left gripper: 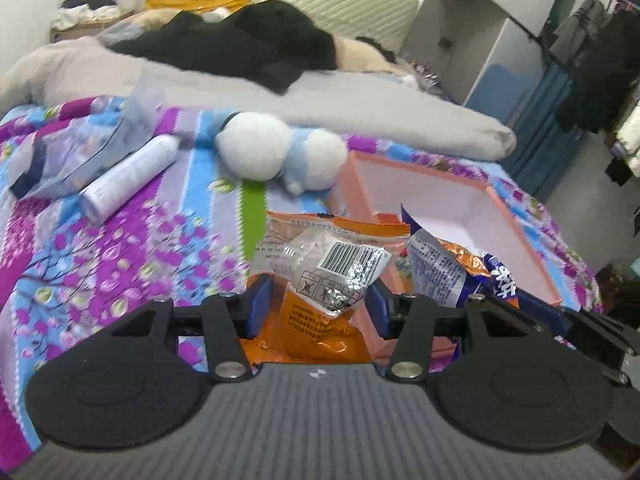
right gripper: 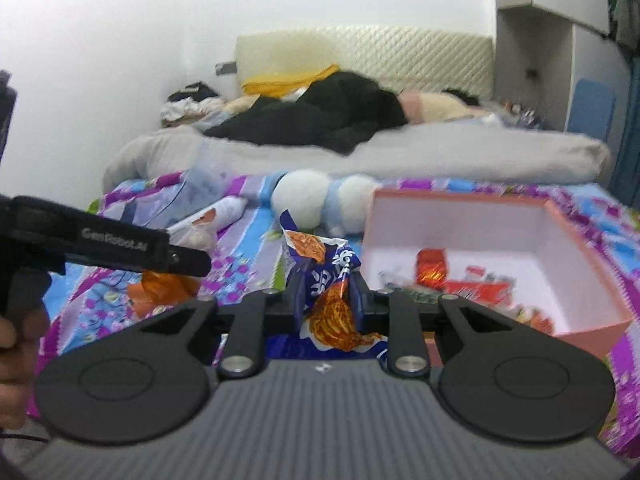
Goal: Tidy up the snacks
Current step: 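Lift both held packets and carry them over the pink box, then lower both packets into the pink box and open both tools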
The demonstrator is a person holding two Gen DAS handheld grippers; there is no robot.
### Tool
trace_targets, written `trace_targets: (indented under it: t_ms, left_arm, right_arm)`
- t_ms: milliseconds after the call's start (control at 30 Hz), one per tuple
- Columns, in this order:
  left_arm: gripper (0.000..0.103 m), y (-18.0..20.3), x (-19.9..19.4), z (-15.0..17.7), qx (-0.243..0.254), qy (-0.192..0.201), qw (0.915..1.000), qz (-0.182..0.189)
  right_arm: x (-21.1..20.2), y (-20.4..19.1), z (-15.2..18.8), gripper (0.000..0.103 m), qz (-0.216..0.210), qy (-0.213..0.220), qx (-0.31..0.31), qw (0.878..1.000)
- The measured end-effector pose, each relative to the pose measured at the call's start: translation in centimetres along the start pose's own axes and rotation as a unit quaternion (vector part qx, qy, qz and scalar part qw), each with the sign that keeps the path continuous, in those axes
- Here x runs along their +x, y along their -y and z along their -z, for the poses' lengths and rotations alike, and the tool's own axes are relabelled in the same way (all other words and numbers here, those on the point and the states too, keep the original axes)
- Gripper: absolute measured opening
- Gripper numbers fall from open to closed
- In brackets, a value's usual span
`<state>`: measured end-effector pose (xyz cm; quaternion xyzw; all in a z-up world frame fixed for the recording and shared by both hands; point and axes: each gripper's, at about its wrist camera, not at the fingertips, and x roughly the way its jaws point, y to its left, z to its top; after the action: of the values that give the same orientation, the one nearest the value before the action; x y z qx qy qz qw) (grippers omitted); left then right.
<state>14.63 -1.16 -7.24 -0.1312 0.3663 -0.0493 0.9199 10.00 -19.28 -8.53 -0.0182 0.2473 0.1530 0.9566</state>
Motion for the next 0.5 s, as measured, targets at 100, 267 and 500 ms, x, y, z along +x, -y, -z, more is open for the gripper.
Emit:
trace_targets:
  t_ms: [100,267,500]
  left_arm:
    - [0.056,1.9,0.5,-1.1,0.009,0.003,0.9999,0.014]
    - [0.056,5.1,2.4,-2.7,0.034,0.000,0.9987,0.037]
    - [0.056,9.3,6.8,-3.8,0.061,-0.026,0.9960,0.059]
  right_arm:
    - [-0.7,1.1,-0.5,0.026,0.005,0.012,0.008,1.000]
    - [-0.5,4.0,-1.3,0.026,0.036,0.021,0.020,0.999]
    - [1.0,8.8,-1.9,0.027,0.086,0.022,0.050,0.995]
